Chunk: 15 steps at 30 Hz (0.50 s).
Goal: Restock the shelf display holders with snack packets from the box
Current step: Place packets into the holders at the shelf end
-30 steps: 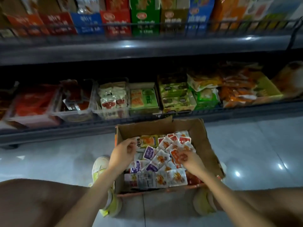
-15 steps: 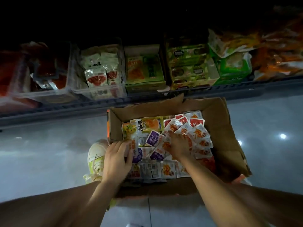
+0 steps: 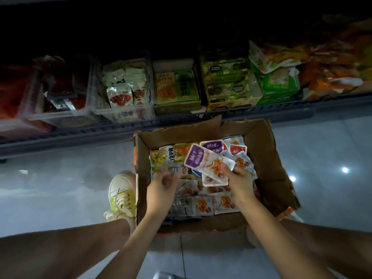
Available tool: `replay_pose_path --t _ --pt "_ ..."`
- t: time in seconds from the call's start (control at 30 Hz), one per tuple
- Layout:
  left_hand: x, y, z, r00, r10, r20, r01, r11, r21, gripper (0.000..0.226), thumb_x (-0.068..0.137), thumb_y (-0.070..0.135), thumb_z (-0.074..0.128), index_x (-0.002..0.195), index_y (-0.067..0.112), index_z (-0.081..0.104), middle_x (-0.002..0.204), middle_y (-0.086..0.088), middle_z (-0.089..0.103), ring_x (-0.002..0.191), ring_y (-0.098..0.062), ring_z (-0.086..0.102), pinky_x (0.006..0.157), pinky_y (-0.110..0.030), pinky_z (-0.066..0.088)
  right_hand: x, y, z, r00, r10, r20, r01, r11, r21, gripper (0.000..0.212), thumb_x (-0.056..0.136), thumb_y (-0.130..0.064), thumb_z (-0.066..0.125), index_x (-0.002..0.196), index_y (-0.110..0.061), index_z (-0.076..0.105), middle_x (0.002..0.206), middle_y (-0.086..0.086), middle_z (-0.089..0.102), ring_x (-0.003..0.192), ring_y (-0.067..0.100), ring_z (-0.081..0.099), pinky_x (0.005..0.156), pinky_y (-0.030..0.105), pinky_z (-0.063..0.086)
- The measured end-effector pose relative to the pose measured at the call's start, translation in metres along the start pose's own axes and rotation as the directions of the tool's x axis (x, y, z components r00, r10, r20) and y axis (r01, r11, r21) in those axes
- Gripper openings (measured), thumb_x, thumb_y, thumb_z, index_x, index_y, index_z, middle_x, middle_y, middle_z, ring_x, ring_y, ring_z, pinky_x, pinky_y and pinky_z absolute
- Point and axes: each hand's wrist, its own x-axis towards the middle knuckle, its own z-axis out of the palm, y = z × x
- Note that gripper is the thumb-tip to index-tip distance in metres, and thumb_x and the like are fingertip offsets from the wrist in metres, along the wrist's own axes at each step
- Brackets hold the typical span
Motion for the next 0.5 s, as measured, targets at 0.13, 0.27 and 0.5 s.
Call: replay_pose_path --t 0.13,0.27,0.5 --pt "-0.017 0.033 0.012 0.889 -0.285 0.358 0.447 0.711 -0.543 0.038 0.081 0.044 0.066 0.110 0.019 0.061 0.103 -0.002 0.071 0.095 -0.020 0.068 0.087 -0.040 0.054 -0.032 -0.012 0.014 0.971 0.228 0.067 -0.236 0.960 0.149 0.013 0.081 -0.015 0.072 0.094 -0.012 0.070 0.091 0.006 0.073 0.085 0.019 0.070 0.078 0.036 0.057" --pt "-0.024 0.042 0.008 0.935 -0.221 0.279 0.355 0.634 -0.687 0.031 0.081 0.026 0.071 0.109 0.018 0.060 0.106 -0.008 0.071 0.098 -0.028 0.067 0.092 -0.051 0.051 -0.059 -0.020 0.019 0.956 0.252 0.148 -0.238 0.966 -0.105 0.009 0.076 -0.020 0.078 0.080 -0.019 0.070 0.086 0.001 0.074 0.088 0.018 0.068 0.090 0.039 0.052" --pt "-0.036 0.041 -0.010 0.926 -0.218 0.307 0.375 0.598 -0.709 0.025 0.080 0.000 0.068 0.102 0.009 0.063 0.103 -0.020 0.069 0.092 -0.036 0.066 0.084 -0.054 0.052 -0.076 -0.033 0.007 0.928 0.105 0.356 0.027 0.938 -0.346 0.021 0.081 -0.010 0.072 0.098 -0.021 0.066 0.096 -0.005 0.071 0.084 0.005 0.067 0.069 0.016 0.050"
